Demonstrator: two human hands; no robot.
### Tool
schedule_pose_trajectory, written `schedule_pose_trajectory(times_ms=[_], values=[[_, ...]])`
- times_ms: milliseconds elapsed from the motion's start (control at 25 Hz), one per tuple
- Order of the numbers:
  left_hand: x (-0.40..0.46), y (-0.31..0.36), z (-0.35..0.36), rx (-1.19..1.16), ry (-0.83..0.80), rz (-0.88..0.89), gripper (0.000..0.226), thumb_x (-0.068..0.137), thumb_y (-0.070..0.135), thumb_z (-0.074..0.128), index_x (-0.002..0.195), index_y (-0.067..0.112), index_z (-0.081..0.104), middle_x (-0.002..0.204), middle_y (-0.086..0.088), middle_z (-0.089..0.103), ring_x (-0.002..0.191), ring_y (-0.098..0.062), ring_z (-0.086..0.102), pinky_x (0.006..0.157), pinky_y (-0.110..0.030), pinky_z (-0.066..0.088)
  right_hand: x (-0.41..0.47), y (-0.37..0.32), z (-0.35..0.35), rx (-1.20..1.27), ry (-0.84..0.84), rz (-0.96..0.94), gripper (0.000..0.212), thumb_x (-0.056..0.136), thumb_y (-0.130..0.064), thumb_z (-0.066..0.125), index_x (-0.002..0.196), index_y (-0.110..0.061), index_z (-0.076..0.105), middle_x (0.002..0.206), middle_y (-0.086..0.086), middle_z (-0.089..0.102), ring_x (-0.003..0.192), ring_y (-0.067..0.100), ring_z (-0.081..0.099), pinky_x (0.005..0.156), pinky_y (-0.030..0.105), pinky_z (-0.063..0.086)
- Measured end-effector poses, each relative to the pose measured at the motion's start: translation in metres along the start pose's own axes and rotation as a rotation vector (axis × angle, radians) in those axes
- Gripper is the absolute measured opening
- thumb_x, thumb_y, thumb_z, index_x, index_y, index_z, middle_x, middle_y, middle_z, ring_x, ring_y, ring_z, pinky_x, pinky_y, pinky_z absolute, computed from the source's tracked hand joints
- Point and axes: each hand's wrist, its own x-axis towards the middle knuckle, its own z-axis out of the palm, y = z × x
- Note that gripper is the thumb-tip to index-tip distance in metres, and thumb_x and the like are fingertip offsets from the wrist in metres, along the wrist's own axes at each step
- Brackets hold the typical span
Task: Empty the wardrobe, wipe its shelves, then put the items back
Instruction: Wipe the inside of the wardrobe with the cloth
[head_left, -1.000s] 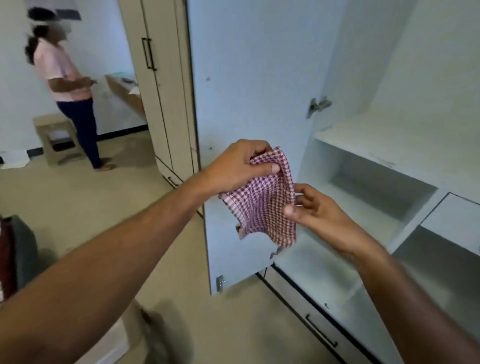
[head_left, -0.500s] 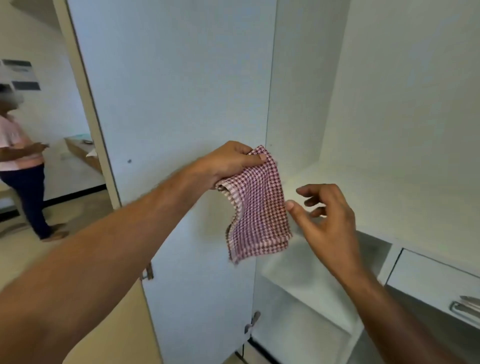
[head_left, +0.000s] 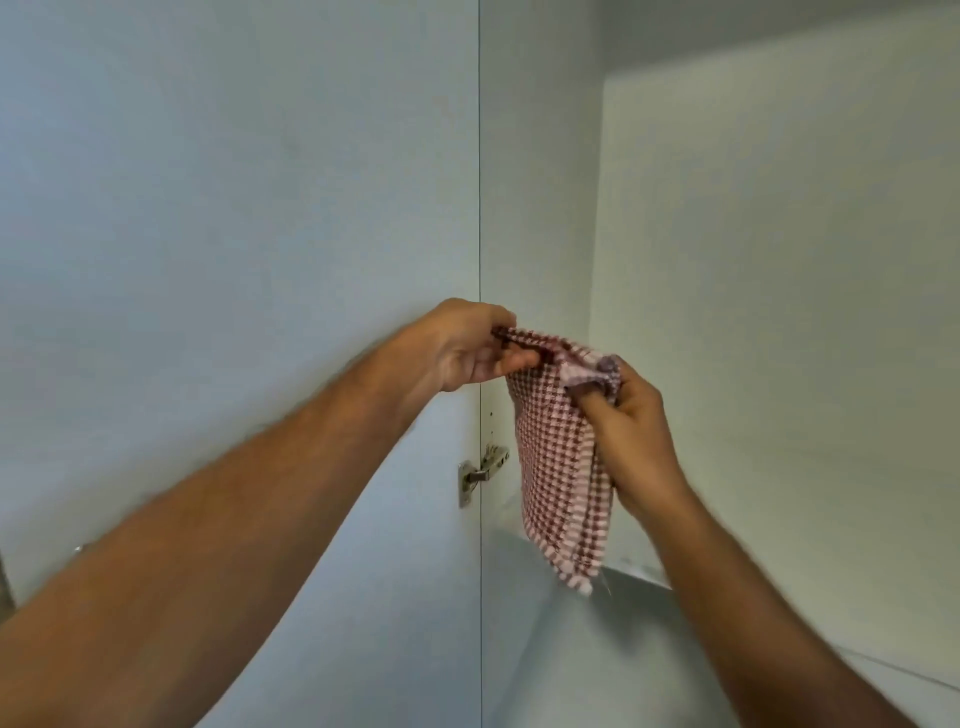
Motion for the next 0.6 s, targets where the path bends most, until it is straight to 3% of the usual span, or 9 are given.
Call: schedule_pose_trajectory(times_ms=[120, 240, 400, 520, 600], values=[[0.021, 0.020, -0.002, 0.223, -0.038, 0.131, 0.044, 0.095, 0.045, 0.064, 0.111, 0.004, 0.062, 0.084, -0.009, 0.069, 0.066, -0.017, 0.070, 0.056, -0.023, 0.057, 0.053, -0.005, -0.026, 0.184, -0.080, 0.130, 0.023, 0.097, -0.021, 0.060, 0.115, -0.009, 0.069, 0.106, 0.009, 0.076, 0.095, 0.022, 0.073, 0.077, 0.030, 0.058], [0.048, 0.040, 0.010, 0.513, -0.076, 0.284, 0.045, 0.080, 0.045, 0.080, 0.108, 0.011, 0.068, 0.091, -0.005, 0.073, 0.072, -0.013, 0.069, 0.060, -0.023, 0.055, 0.109, -0.003, -0.048, 0.201, -0.124, 0.172, 0.030, 0.095, -0.026, 0.062, 0.117, -0.007, 0.069, 0.111, 0.012, 0.074, 0.100, 0.025, 0.072, 0.082, 0.031, 0.058], [0.102, 0.068, 0.037, 0.870, 0.233, 0.630, 0.031, 0.083, 0.044, 0.077, 0.085, 0.015, 0.068, 0.084, 0.005, 0.065, 0.076, -0.009, 0.059, 0.064, -0.023, 0.047, 0.182, 0.007, -0.064, 0.198, -0.130, 0.099, 0.033, 0.092, -0.026, 0.068, 0.121, -0.011, 0.067, 0.111, 0.008, 0.075, 0.102, 0.023, 0.073, 0.090, 0.037, 0.056], [0.137, 0.108, 0.057, 1.102, 0.326, 0.717, 0.026, 0.087, 0.043, 0.074, 0.082, 0.019, 0.064, 0.079, 0.007, 0.061, 0.071, -0.005, 0.056, 0.060, -0.019, 0.044, 0.246, 0.021, -0.060, 0.011, 0.021, -0.057, 0.027, 0.088, -0.038, 0.073, 0.107, -0.019, 0.071, 0.100, 0.001, 0.077, 0.093, 0.021, 0.074, 0.090, 0.042, 0.058], [0.157, 0.141, 0.065, 1.217, 0.383, 0.749, 0.024, 0.088, 0.042, 0.074, 0.088, 0.019, 0.066, 0.087, 0.004, 0.064, 0.079, -0.011, 0.061, 0.070, -0.025, 0.052, 0.293, 0.023, -0.049, -0.214, 0.220, -0.212, 0.034, 0.085, -0.049, 0.072, 0.101, -0.019, 0.072, 0.103, 0.003, 0.071, 0.095, 0.023, 0.069, 0.089, 0.037, 0.055]])
